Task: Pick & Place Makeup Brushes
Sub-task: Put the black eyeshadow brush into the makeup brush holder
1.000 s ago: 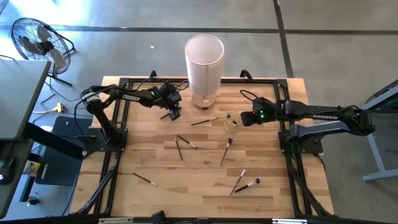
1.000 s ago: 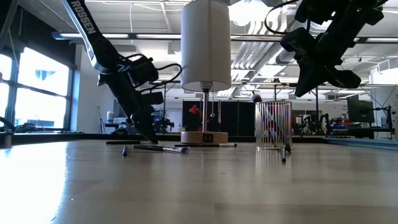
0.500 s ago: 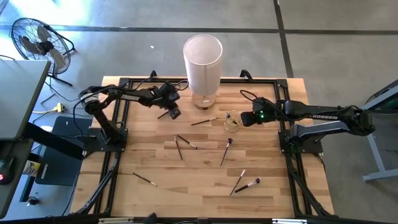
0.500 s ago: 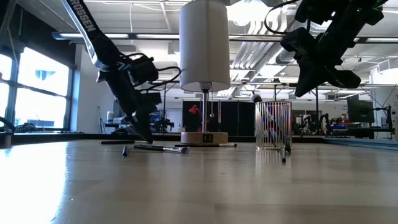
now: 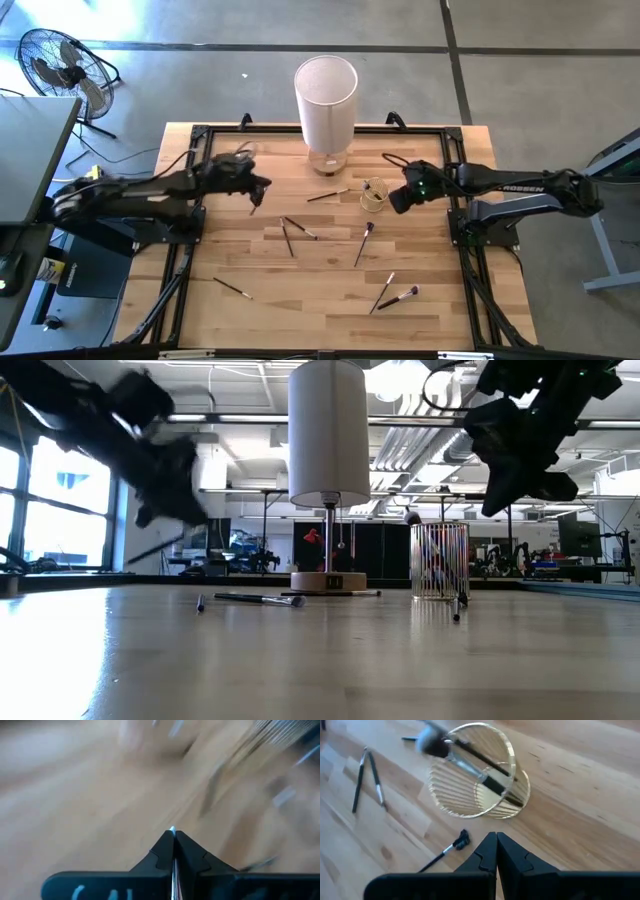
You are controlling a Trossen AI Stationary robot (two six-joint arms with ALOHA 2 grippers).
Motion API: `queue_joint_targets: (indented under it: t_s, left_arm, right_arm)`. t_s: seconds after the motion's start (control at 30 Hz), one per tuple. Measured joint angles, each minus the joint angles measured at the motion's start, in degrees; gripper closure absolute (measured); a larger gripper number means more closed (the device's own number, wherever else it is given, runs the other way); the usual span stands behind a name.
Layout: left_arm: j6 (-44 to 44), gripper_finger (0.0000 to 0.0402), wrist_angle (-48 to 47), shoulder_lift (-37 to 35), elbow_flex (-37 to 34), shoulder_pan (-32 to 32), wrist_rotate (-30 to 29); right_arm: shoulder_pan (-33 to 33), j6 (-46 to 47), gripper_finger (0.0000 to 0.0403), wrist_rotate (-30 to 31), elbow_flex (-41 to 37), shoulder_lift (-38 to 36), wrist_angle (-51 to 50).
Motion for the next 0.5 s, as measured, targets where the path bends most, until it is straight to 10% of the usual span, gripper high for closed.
queue_joint_targets:
  t_s: [0.23,0.5]
  left_arm:
    - [-0.75,0.0401,18.34,-9.06,0.67,-10.97,-17.13]
    - [10.13,0.0401,29.65,0.43,11.21,-16.59,-19.08]
  right_arm:
    - [4.8,-8.72,0.0402,7.57,0.0,-5.06,7.1]
    - [8.26,-32.03,0.0397,7.54,0.0,-2.29,37.38]
